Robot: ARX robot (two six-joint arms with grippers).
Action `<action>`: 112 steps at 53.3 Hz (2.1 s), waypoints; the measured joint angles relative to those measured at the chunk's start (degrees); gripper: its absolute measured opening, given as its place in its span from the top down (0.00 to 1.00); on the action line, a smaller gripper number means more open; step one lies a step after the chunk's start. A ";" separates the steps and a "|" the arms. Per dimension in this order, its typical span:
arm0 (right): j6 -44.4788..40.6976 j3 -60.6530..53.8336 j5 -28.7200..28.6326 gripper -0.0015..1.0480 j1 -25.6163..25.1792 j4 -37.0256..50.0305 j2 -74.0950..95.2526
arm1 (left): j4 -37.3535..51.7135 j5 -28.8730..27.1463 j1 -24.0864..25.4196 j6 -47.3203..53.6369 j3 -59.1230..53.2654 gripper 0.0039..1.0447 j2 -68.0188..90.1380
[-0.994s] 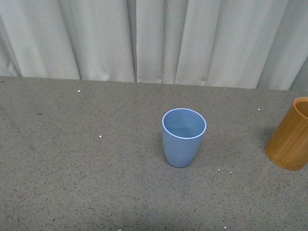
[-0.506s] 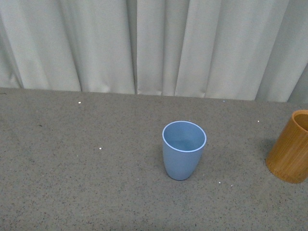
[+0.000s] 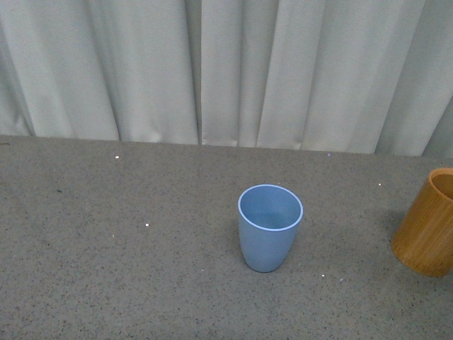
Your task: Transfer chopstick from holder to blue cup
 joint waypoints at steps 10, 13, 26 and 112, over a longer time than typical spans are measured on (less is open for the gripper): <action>2.45 7.23 2.14 0.09 -1.07 -2.54 10.88 | 0.00 0.00 0.02 0.02 0.00 0.06 0.00; 3.69 9.55 3.52 0.09 -0.70 -2.91 12.98 | 0.00 0.00 0.02 0.00 0.00 0.06 0.00; 8.24 16.61 6.80 0.09 0.00 -8.37 19.15 | 0.00 0.00 0.02 0.00 0.00 0.06 0.00; 16.85 28.06 11.30 0.98 2.82 -8.26 35.50 | 0.00 0.00 0.02 0.02 0.00 0.06 0.00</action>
